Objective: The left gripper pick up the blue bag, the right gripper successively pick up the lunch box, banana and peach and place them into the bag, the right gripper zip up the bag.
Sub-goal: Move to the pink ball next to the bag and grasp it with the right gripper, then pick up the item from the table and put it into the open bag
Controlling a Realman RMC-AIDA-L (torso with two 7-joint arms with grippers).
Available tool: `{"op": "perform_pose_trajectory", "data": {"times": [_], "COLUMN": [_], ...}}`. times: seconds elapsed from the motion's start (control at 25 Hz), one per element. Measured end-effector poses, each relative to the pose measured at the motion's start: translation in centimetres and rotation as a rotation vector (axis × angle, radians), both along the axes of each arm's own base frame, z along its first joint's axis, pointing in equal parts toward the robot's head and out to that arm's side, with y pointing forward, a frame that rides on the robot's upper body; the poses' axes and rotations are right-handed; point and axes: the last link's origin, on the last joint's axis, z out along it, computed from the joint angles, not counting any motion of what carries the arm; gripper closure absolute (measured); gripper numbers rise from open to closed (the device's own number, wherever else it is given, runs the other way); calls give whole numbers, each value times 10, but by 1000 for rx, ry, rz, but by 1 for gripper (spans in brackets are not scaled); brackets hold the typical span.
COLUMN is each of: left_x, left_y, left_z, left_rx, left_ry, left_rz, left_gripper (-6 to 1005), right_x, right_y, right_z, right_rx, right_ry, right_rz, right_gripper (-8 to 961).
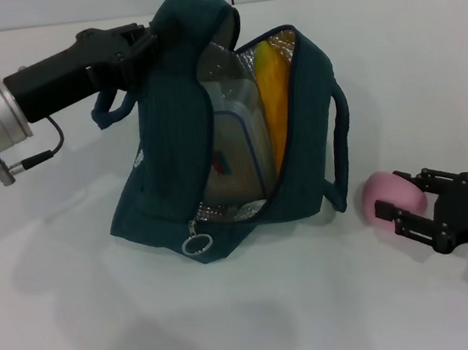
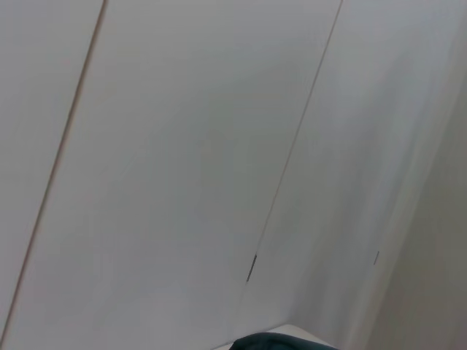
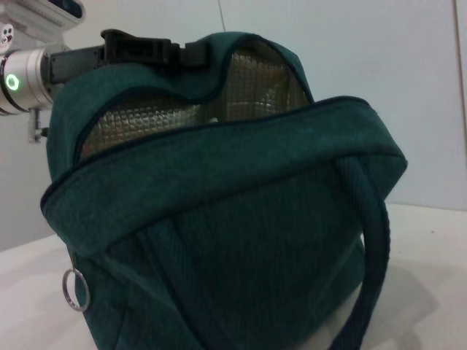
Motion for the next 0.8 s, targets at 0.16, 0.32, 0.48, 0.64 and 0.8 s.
{"op": "perform_pose_trajectory", "data": {"times": [0.16,0.32,0.48,0.64,0.8], "left_x": [-1,-1,-2,-2,0], "left_y": [0,0,-1,-1,0], "left_z": [0,1,2,2,0], "left_rx": [1,4,8,20,26], "left_ry": [1,2,2,10,13], "left_rz": [2,3,2,-12,-23], "left_gripper": [960,960,960,960,959], "right_x": [0,-1,-8,-23,-61], "right_y": [0,0,0,2,17], "right_z": [1,4,21,51,55], "right_rx": [7,17,103,257,196], "right_ry": [7,23,116,285,401], "right_rz": [-4,-1,28,86,223], "right_gripper": [354,535,638,671,686]}}
